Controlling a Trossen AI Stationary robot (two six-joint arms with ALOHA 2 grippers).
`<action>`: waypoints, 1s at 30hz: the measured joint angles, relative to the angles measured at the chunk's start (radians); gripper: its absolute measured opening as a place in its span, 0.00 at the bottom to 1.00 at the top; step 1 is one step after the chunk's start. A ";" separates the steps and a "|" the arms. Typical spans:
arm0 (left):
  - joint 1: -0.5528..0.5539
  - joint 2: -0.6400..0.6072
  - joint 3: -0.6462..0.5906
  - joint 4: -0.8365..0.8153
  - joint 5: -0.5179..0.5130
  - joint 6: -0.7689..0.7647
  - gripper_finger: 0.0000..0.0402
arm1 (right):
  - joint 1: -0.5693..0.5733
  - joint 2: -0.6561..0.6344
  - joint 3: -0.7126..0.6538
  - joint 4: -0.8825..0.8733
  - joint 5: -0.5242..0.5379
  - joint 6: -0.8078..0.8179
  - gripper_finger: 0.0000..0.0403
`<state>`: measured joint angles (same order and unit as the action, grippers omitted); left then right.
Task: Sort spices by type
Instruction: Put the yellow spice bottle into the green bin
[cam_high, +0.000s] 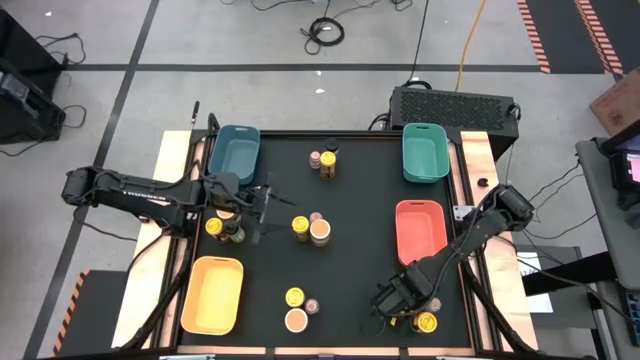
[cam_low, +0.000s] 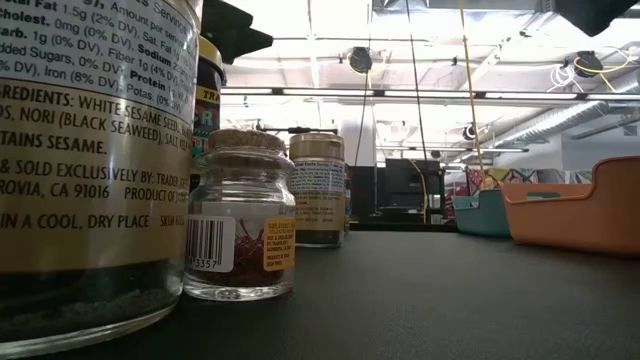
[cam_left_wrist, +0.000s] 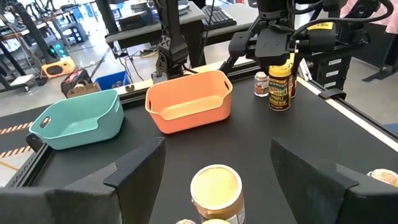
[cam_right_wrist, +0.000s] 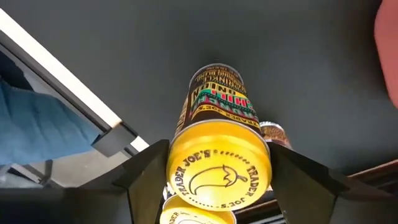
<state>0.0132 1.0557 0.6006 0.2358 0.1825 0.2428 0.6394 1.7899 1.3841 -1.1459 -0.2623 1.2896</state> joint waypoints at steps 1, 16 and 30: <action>0.000 0.000 0.000 -0.004 0.000 0.000 0.72 | 0.003 0.006 0.000 -0.001 -0.005 0.000 0.63; 0.000 0.000 0.000 -0.005 0.000 -0.001 0.72 | 0.026 0.071 -0.004 0.027 -0.054 -0.014 0.63; 0.000 0.000 0.000 -0.006 0.000 -0.002 0.72 | 0.013 0.068 -0.003 0.017 -0.062 -0.051 0.54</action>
<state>0.0132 1.0557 0.6006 0.2302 0.1825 0.2413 0.6521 1.8580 1.3811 -1.1285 -0.3244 1.2387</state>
